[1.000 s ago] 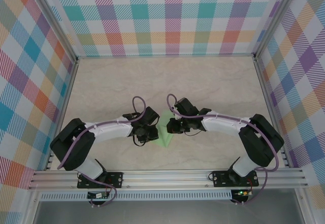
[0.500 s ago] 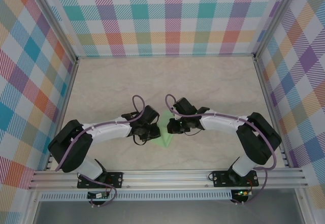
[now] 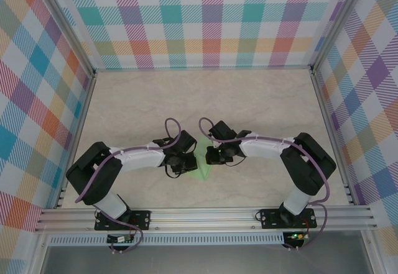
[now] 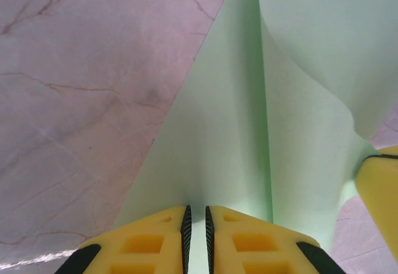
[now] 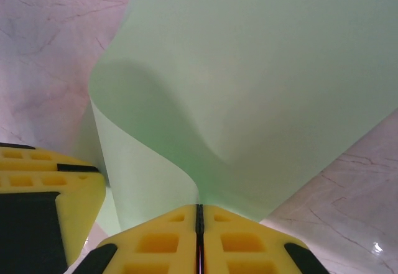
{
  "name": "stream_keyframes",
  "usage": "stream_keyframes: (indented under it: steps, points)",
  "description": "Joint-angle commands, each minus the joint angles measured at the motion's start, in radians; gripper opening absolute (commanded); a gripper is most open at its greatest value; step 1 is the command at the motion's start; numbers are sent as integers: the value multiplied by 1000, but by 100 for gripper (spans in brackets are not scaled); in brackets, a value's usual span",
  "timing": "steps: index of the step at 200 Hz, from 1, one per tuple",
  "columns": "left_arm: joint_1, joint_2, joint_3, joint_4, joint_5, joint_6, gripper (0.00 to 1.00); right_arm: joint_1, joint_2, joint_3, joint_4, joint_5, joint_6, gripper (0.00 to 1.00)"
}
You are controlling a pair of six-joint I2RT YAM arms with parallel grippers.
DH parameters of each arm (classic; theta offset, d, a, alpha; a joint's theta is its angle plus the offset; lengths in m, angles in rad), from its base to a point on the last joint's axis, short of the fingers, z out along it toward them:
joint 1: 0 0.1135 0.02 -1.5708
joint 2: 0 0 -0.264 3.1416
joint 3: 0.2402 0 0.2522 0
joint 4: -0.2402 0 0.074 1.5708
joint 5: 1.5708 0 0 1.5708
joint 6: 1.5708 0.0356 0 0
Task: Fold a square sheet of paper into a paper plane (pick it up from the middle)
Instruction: Fold the triangle a second time at the center of the table.
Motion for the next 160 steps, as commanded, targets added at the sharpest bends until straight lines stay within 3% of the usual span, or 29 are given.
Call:
stream_keyframes:
  steps: [1,160]
  points:
    - [3,24,-23,-1,6,4,17,8,14,28,-10,5,-26,10]
    - [-2,8,-42,-4,-9,0,16,44,33,79,-102,118,-32,10]
